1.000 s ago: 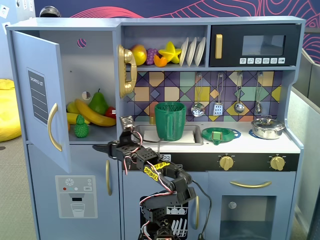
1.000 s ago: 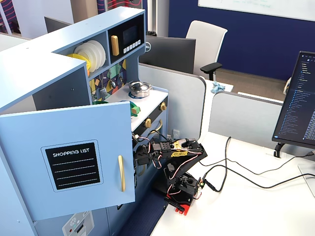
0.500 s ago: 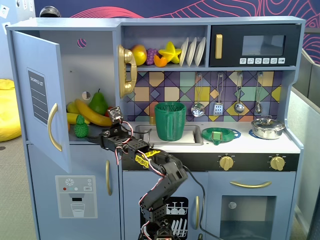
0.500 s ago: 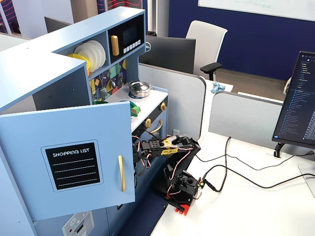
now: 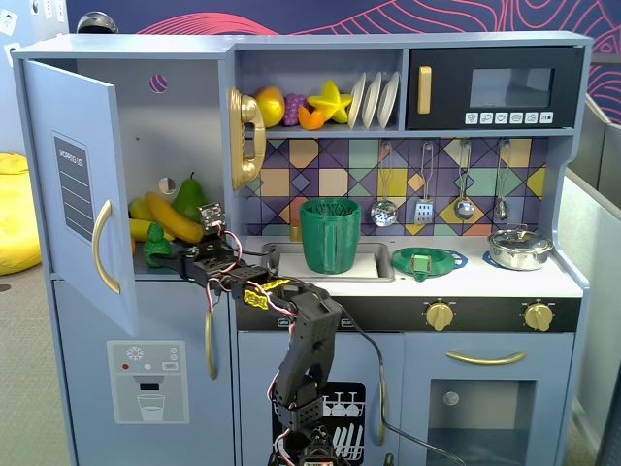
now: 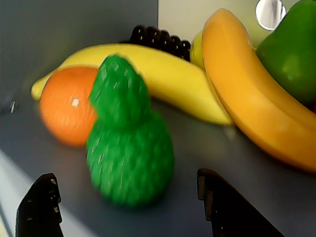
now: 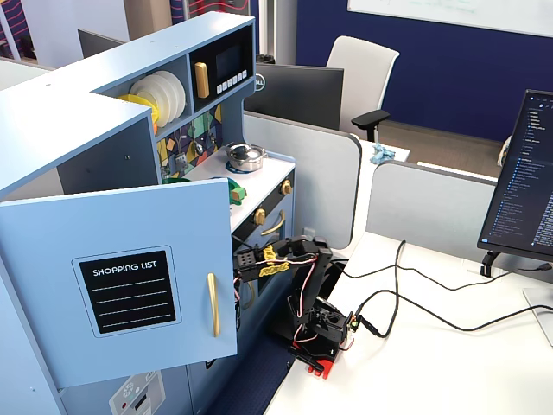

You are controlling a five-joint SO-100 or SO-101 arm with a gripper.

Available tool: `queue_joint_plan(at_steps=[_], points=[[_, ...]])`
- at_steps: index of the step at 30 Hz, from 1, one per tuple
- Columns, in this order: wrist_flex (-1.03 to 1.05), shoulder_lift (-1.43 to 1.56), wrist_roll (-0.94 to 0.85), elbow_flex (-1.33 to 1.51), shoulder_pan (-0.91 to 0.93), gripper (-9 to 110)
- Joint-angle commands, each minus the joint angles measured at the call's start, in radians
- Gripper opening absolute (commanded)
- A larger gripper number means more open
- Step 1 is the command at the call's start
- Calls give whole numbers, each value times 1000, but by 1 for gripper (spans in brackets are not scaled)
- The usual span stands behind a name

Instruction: Pick up the green pineapple from the left cabinet and place it in the green recipient

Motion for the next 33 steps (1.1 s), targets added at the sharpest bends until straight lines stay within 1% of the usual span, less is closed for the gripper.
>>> queue_joint_plan(at_steps=[1, 14, 22, 23, 24, 26, 30, 31, 33], points=[[-57, -58, 18, -133, 12, 30], [-80, -268, 8, -310, 18, 28], [-66, -428, 6, -477, 25, 27], [-64, -443, -8, -494, 20, 25], [-60, -454, -28, -508, 14, 19], [-37, -472, -107, -526, 5, 1], [-20, -446, -149, -508, 9, 0], [-31, -407, -186, -472, 11, 0], [21, -275, -255, -397, 6, 0]])
